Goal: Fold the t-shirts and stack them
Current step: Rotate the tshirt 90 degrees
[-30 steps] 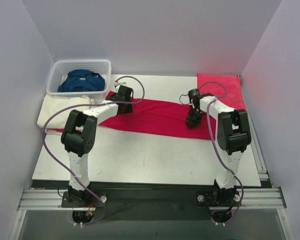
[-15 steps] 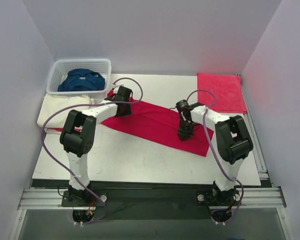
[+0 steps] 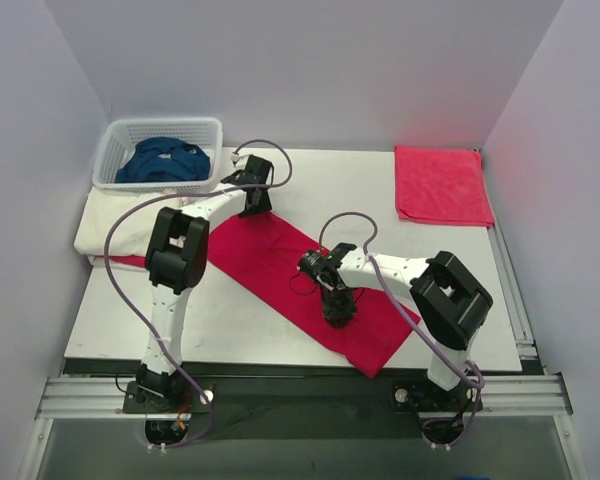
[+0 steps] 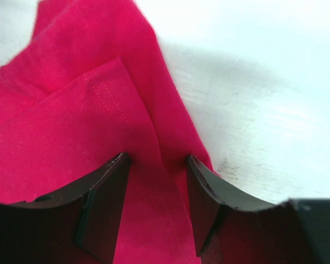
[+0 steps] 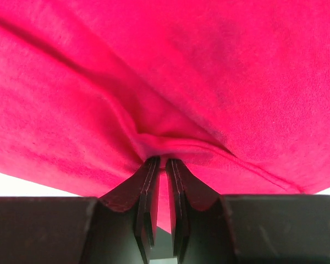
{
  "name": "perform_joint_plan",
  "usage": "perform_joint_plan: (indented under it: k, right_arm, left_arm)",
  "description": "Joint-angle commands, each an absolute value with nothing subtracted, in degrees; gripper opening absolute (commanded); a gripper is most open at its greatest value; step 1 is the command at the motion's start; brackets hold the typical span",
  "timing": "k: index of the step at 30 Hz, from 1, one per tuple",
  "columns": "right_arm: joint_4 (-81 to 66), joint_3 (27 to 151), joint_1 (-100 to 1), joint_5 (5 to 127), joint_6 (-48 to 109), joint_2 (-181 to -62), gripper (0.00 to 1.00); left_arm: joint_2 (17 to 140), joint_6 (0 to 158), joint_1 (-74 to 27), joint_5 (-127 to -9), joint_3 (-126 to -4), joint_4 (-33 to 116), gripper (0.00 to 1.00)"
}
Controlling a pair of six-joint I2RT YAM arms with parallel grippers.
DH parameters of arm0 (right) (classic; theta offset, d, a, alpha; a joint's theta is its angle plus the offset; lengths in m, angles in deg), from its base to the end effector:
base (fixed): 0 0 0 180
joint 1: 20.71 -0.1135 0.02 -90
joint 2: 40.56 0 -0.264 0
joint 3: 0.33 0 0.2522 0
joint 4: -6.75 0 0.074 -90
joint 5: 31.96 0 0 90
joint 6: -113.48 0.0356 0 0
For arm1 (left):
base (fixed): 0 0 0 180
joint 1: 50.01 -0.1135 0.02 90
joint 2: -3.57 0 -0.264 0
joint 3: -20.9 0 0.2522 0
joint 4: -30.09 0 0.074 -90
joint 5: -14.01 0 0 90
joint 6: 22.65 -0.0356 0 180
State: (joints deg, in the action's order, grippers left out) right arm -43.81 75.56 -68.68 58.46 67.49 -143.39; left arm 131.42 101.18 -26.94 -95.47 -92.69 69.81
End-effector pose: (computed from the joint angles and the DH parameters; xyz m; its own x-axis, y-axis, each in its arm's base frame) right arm 0.2189 0.2432 0.1496 -0.9869 -0.0572 -0.1507 -0.0808 0.9845 0.1555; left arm 0.4552 -0.1810 0.1728 -0.7234 -0.2624 -0.6387 -0.2573 0.9608 -0.1033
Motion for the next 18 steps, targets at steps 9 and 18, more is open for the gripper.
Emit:
perform_joint_plan:
  k: [9, 18]
  right_arm:
    - [-54.82, 76.88, -70.37, 48.02, 70.24, -137.17, 0.14]
    - [-56.84, 80.22, -69.32, 40.63, 71.56, -129.87, 0.15]
  left_arm:
    - [139.26, 99.88, -25.58, -86.90, -99.09, 66.97, 0.56]
    - [158.84, 93.63, -23.03, -71.08, -127.56, 70.39, 0.56]
